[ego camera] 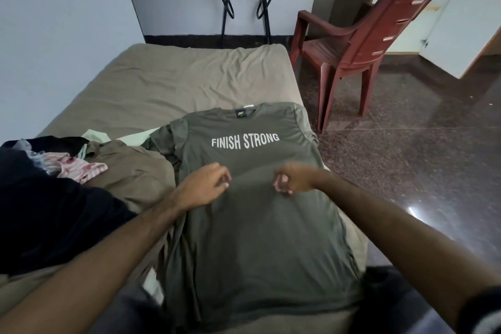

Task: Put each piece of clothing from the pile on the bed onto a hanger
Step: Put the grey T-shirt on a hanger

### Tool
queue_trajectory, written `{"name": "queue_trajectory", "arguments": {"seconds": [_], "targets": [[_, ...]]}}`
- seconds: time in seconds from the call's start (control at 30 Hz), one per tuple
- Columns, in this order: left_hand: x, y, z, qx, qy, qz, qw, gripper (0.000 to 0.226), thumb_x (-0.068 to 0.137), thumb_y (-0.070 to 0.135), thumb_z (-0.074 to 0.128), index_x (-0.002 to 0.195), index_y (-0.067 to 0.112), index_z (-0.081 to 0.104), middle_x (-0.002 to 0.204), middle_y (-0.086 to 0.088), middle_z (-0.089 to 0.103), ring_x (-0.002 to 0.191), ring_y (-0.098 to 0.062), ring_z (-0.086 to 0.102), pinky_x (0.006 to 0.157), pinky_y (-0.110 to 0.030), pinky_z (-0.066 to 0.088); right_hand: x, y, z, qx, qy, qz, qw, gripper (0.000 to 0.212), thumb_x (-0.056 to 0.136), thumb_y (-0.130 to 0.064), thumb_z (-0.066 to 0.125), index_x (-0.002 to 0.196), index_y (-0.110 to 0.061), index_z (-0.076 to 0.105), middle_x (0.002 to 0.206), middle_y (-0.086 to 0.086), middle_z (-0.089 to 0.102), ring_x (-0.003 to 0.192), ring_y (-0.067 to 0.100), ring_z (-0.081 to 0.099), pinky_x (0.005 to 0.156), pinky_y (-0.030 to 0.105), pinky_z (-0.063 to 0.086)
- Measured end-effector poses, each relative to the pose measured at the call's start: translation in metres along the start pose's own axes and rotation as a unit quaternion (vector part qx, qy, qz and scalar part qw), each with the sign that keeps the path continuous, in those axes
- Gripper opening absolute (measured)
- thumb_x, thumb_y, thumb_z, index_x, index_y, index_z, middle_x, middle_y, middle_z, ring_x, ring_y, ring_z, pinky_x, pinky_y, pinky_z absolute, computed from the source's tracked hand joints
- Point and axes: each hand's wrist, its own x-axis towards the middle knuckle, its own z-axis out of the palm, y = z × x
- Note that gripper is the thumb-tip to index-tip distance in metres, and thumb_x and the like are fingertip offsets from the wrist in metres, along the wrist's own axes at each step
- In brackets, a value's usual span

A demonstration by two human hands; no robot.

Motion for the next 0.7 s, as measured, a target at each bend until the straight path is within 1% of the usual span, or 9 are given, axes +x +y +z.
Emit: {"name": "queue_trajectory", "arguments": {"seconds": [0.1, 0.2, 0.3, 0.33, 0.4, 0.47, 0.6, 0.67, 0.7], "targets": [[0.056, -0.044, -0.001, 0.094, 0.021, -0.081, 0.992, 0.038, 0.093, 0.035, 0.060, 0.128, 0.020, 0.054, 0.134, -0.006, 0.048, 0.127, -0.029, 0.048, 0.105, -0.047, 0.040, 0.075, 0.012, -0.029, -0.035, 0.152, -0.005, 0.988, 0.036, 0.091, -0.021, 0.066, 0.124, -0.009, 0.062, 0.124, 0.014, 0.063, 0.117, 0.033, 0.058, 0.100, 0.034, 0.043], [0.114, -0.093, 0.001, 0.151, 0.032, -0.132, 0.979, 0.056, 0.095, 0.041, 0.056, 0.144, 0.019, 0.042, 0.158, -0.006, 0.030, 0.147, -0.031, 0.027, 0.116, -0.057, 0.026, 0.155, 0.035, -0.049, -0.079, 0.227, 0.048, 0.969, 0.049, 0.094, -0.036, 0.060, 0.136, -0.013, 0.049, 0.138, 0.012, 0.046, 0.130, 0.036, 0.044, 0.109, 0.049, 0.037], [0.152, -0.146, 0.020, 0.173, 0.031, -0.170, 0.970, 0.063, 0.099, 0.053, 0.044, 0.153, 0.022, 0.033, 0.165, -0.003, 0.019, 0.152, -0.030, 0.015, 0.118, -0.062, 0.017, 0.220, 0.069, -0.059, -0.091, 0.252, 0.119, 0.956, 0.071, 0.098, -0.059, 0.045, 0.156, -0.022, 0.027, 0.163, 0.005, 0.023, 0.150, 0.032, 0.019, 0.120, 0.057, 0.015], [0.157, -0.158, 0.029, 0.186, 0.045, -0.172, 0.966, 0.065, 0.099, 0.056, 0.038, 0.154, 0.022, 0.033, 0.165, -0.004, 0.021, 0.152, -0.031, 0.017, 0.118, -0.063, 0.017, 0.237, 0.083, -0.060, -0.097, 0.259, 0.137, 0.951, 0.076, 0.097, -0.066, 0.036, 0.158, -0.024, 0.021, 0.166, 0.003, 0.016, 0.153, 0.031, 0.011, 0.121, 0.058, 0.009], [0.160, -0.172, 0.045, 0.208, 0.082, -0.159, 0.962, 0.069, 0.097, 0.060, 0.030, 0.154, 0.022, 0.035, 0.163, -0.005, 0.027, 0.150, -0.034, 0.022, 0.116, -0.064, 0.016, 0.262, 0.104, -0.061, -0.123, 0.279, 0.159, 0.939, 0.082, 0.094, -0.075, 0.023, 0.160, -0.026, 0.018, 0.168, 0.001, 0.012, 0.155, 0.030, 0.004, 0.121, 0.062, 0.003], [0.162, -0.177, 0.052, 0.213, 0.082, -0.149, 0.962, 0.070, 0.096, 0.060, 0.028, 0.155, 0.023, 0.032, 0.163, -0.006, 0.027, 0.150, -0.035, 0.022, 0.116, -0.065, 0.015, 0.276, 0.113, -0.065, -0.130, 0.294, 0.171, 0.931, 0.081, 0.093, -0.077, 0.021, 0.159, -0.029, 0.021, 0.168, 0.002, 0.012, 0.155, 0.032, 0.003, 0.118, 0.065, 0.001], [0.168, -0.179, 0.042, 0.175, 0.008, -0.170, 0.970, 0.076, 0.093, 0.067, 0.020, 0.159, 0.027, 0.021, 0.167, -0.003, 0.014, 0.153, -0.033, 0.012, 0.118, -0.065, 0.009, 0.285, 0.106, -0.074, -0.119, 0.276, 0.211, 0.930, 0.078, 0.096, -0.072, 0.022, 0.160, -0.027, 0.019, 0.168, 0.008, 0.009, 0.154, 0.037, 0.001, 0.116, 0.070, 0.000], [0.171, -0.176, 0.026, 0.136, -0.034, -0.177, 0.974, 0.076, 0.095, 0.068, 0.028, 0.160, 0.030, 0.014, 0.168, 0.000, 0.007, 0.154, -0.029, 0.006, 0.120, -0.060, 0.005, 0.280, 0.091, -0.069, -0.113, 0.270, 0.190, 0.937, 0.076, 0.099, -0.067, 0.027, 0.159, -0.021, 0.020, 0.168, 0.010, 0.010, 0.154, 0.036, 0.002, 0.116, 0.069, -0.002], [0.169, -0.171, 0.015, 0.124, -0.061, -0.175, 0.975, 0.075, 0.097, 0.065, 0.035, 0.159, 0.029, 0.015, 0.168, 0.000, 0.007, 0.154, -0.026, 0.007, 0.122, -0.057, 0.006, 0.274, 0.078, -0.064, -0.116, 0.268, 0.154, 0.944, 0.074, 0.100, -0.064, 0.031, 0.158, -0.019, 0.022, 0.167, 0.010, 0.013, 0.154, 0.034, 0.004, 0.117, 0.066, -0.001]]}}
